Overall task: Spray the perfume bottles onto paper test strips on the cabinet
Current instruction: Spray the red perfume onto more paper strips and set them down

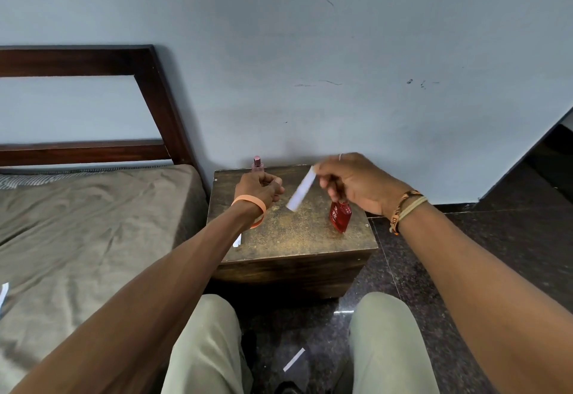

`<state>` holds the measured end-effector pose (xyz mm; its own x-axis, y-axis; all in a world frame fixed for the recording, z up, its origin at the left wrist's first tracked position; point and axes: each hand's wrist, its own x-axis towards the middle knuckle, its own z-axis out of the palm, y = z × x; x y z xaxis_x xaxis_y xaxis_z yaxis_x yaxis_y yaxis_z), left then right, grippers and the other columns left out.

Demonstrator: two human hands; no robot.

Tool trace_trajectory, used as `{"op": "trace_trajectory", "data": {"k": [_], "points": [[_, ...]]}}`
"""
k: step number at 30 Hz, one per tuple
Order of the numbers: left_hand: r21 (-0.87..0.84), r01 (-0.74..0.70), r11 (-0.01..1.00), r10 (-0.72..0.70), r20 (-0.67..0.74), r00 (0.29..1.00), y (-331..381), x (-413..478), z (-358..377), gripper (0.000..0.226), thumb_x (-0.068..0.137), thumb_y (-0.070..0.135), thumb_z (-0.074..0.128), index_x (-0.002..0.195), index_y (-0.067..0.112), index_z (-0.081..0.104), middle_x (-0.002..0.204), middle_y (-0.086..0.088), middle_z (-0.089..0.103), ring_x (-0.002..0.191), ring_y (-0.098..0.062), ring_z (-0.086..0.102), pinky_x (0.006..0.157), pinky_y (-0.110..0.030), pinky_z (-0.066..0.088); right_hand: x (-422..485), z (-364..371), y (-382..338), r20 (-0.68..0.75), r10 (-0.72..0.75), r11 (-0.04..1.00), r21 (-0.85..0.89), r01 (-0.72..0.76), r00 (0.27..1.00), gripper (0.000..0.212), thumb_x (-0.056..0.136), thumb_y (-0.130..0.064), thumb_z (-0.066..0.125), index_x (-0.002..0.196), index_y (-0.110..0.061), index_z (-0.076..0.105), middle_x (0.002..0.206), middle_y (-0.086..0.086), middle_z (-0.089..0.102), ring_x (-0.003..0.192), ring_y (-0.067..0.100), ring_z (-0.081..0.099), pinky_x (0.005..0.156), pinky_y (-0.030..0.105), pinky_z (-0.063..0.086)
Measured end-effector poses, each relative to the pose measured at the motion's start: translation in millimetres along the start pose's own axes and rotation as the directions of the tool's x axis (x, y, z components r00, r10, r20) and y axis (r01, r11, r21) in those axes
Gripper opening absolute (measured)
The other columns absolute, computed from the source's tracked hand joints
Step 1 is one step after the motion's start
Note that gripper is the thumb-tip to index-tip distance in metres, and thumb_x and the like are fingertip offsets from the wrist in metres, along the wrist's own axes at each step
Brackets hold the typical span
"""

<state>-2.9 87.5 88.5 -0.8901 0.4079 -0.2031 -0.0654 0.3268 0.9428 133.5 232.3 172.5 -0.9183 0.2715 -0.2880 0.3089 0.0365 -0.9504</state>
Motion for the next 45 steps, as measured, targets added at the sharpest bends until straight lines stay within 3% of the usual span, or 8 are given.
{"op": "trace_trajectory", "data": {"k": [10, 14, 20, 24, 29, 33, 38, 45], "points": [[0.013, 0.005, 1.0, -0.005, -0.003, 1.0, -4, -1, -4, 0.012, 0.09, 0.017, 0.065, 0.079, 0.02, 0.064, 0.081, -0.009, 0.074, 0.075, -0.022, 0.07, 0.069, -0.031, 0.058, 0, -3, 6, -0.009, -0.013, 0.998, 0.069, 0.013, 1.0, 0.011, 0.093, -0.012, 0.06, 0.092, -0.004, 0.066, 0.072, 0.007, 0.061, 0.055, 0.014, 0.052, 0.053, 0.027, 0.043], [0.021, 0.004, 1.0, -0.004, -0.002, 1.0, -3, -2, -3, 0.012, 0.09, 0.017, 0.065, 0.079, 0.02, 0.063, 0.082, -0.009, 0.074, 0.072, -0.019, 0.068, 0.067, -0.031, 0.057, 5, 3, 19, -0.092, -0.026, 0.735, -0.677, -0.043, 0.995, 0.018, 0.093, -0.02, 0.059, 0.09, -0.006, 0.07, 0.084, 0.009, 0.069, 0.066, 0.021, 0.06, 0.062, 0.032, 0.05], [-0.012, 0.021, 1.0, -0.021, -0.001, 1.0, -2, 2, -1, 0.011, 0.091, 0.018, 0.064, 0.08, 0.017, 0.065, 0.08, -0.009, 0.073, 0.071, -0.02, 0.067, 0.068, -0.032, 0.058, 3, -4, 7, 0.061, -0.064, 0.972, 0.23, 0.048, 0.996, 0.01, 0.092, -0.015, 0.062, 0.085, -0.008, 0.066, 0.07, 0.004, 0.06, 0.055, 0.012, 0.051, 0.054, 0.025, 0.043], [0.004, 0.016, 1.0, -0.016, -0.003, 1.0, -3, 3, 1, 0.008, 0.091, 0.019, 0.064, 0.086, 0.012, 0.067, 0.079, -0.008, 0.073, 0.067, -0.019, 0.066, 0.071, -0.033, 0.058, 9, 2, 12, -0.102, -0.006, 0.848, -0.527, -0.049, 0.995, 0.017, 0.09, -0.014, 0.059, 0.089, 0.001, 0.068, 0.071, 0.008, 0.061, 0.059, 0.017, 0.051, 0.056, 0.028, 0.043], [0.003, 0.02, 1.0, -0.02, 0.014, 1.0, -6, 0, 1, 0.009, 0.09, 0.018, 0.064, 0.082, 0.018, 0.064, 0.079, -0.008, 0.073, 0.071, -0.02, 0.067, 0.074, -0.036, 0.059, 5, 0, 13, 0.024, -0.039, 0.99, 0.139, 0.035, 0.999, 0.013, 0.092, -0.014, 0.061, 0.094, -0.002, 0.066, 0.068, 0.004, 0.061, 0.053, 0.013, 0.053, 0.053, 0.026, 0.044], [0.012, 0.021, 1.0, -0.021, -0.005, 1.0, -5, -3, -3, 0.01, 0.091, 0.017, 0.063, 0.082, 0.018, 0.063, 0.082, -0.01, 0.074, 0.072, -0.02, 0.068, 0.072, -0.034, 0.058, 7, 5, 20, -0.099, 0.025, 0.836, -0.544, -0.075, 0.995, 0.021, 0.092, -0.017, 0.058, 0.096, 0.001, 0.068, 0.072, 0.006, 0.062, 0.061, 0.017, 0.051, 0.058, 0.029, 0.043], [0.013, 0.019, 1.0, -0.019, -0.007, 1.0, 1, -4, -3, 0.008, 0.091, 0.017, 0.063, 0.093, 0.01, 0.066, 0.082, -0.009, 0.073, 0.071, -0.018, 0.068, 0.072, -0.032, 0.059, 0, -1, 6, 0.055, -0.017, 0.993, 0.116, 0.011, 0.998, 0.011, 0.093, -0.013, 0.06, 0.091, -0.005, 0.067, 0.071, 0.006, 0.061, 0.055, 0.014, 0.054, 0.055, 0.026, 0.044], [-0.016, 0.018, 1.0, -0.018, 0.036, 0.999, 15, -12, -2, 0.009, 0.091, 0.013, 0.063, 0.082, 0.015, 0.063, 0.085, -0.012, 0.072, 0.071, -0.018, 0.066, 0.061, -0.025, 0.054, -2, 2, 8, -0.061, 0.001, 0.973, -0.232, -0.016, 0.998, 0.014, 0.093, -0.014, 0.06, 0.099, -0.003, 0.067, 0.073, 0.005, 0.065, 0.061, 0.014, 0.058, 0.058, 0.026, 0.048]]}}
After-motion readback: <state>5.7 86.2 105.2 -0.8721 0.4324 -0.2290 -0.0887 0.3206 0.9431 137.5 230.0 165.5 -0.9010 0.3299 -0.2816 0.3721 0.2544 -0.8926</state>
